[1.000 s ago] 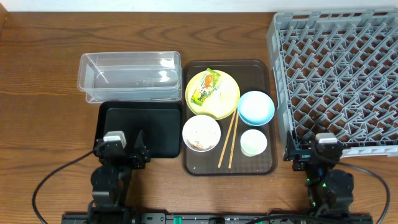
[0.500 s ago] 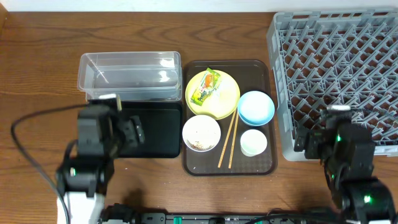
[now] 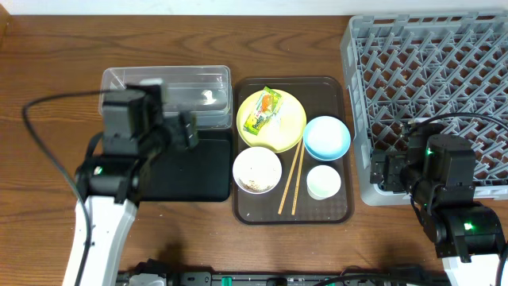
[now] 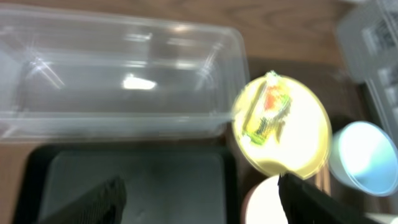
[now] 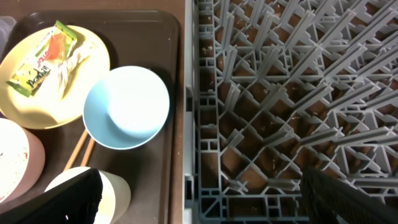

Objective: Sort waste into correct bins and load items into the dishwasher rack
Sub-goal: 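Grasp the white tissue with the left gripper, drop it in the container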

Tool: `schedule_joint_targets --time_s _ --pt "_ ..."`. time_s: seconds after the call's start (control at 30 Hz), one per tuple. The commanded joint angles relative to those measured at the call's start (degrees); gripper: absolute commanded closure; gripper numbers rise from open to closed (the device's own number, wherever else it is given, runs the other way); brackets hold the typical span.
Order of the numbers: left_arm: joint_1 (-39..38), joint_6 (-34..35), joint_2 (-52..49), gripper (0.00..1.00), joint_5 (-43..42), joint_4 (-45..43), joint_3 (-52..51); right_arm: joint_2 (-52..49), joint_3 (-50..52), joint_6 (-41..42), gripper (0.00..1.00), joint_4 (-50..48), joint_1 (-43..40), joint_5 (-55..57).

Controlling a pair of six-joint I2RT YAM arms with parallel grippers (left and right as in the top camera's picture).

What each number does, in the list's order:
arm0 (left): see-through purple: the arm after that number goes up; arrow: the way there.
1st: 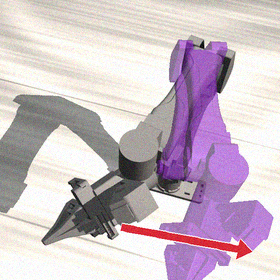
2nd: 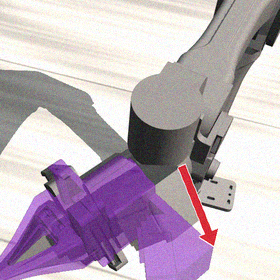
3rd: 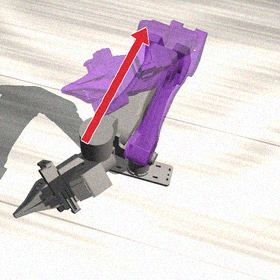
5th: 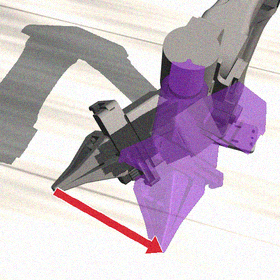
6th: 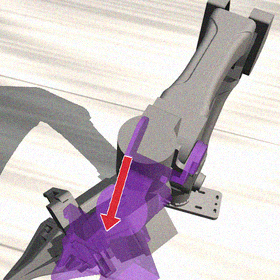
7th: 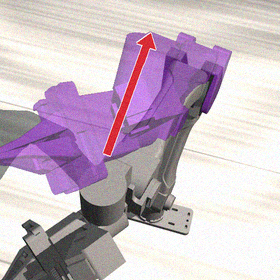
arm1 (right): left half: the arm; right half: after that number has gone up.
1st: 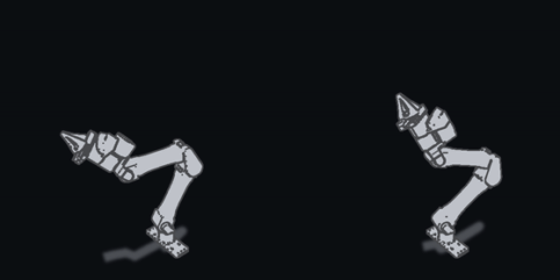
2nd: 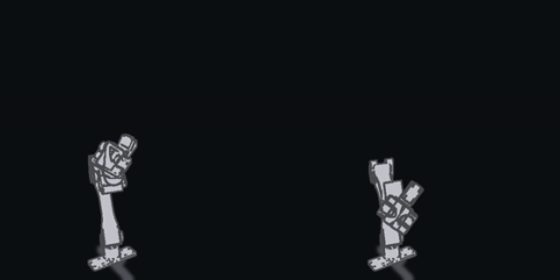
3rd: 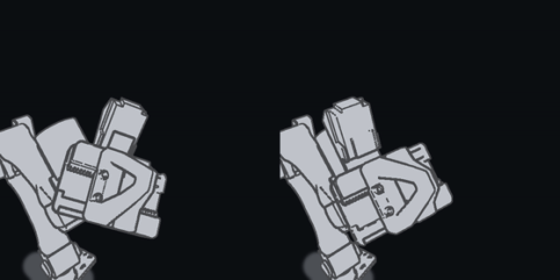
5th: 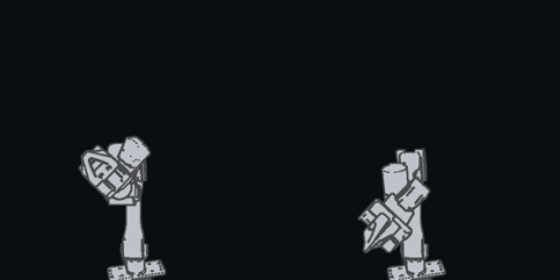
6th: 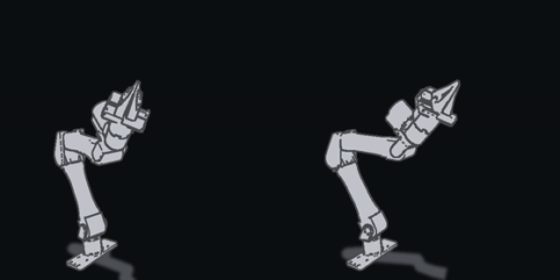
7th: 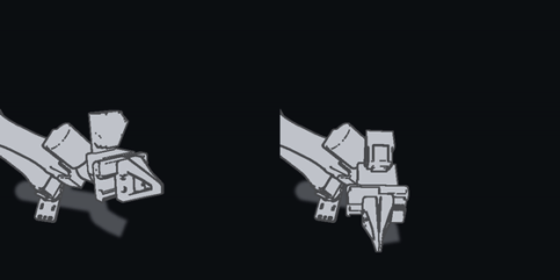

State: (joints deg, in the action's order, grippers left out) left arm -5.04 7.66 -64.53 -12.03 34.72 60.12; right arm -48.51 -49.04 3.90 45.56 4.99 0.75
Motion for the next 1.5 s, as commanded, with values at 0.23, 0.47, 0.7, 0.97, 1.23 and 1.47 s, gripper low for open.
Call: schedule_joint_targets --time_s 0.23,0.47,0.7,0.97,1.23,1.47 --pt "-15.2 -10.6 -20.7 0.2 1.6 -13.0 9.4 0.2 -1.3 0.8 0.01 0.1 -0.1 -0.8" --pt "-22.6 -10.6 -33.7 0.2 2.2 -21.8 9.3 0.2 -1.3 0.8 0.01 0.3 -0.1 -0.8" --pt "-25.7 -10.6 -44.1 0.26 2.2 -24.8 9.3 0.1 -1.3 0.8 0.01 0.3 -0.1 -0.8" --pt "-25.7 -10.4 -47.6 0.52 2.2 -24.3 9.3 0.1 -1.3 0.8 0.01 0.6 -0.1 -0.8" --pt "-25.7 -10.4 -47.6 0.81 2.2 -20.7 9.3 0.1 -1.3 0.8 0.01 0.6 -0.1 -0.8" --pt "-25.5 -10.4 -44.3 0.94 2.2 -20.7 9.6 0.1 -1.3 0.7 0.01 0.7 -0.1 -0.8"
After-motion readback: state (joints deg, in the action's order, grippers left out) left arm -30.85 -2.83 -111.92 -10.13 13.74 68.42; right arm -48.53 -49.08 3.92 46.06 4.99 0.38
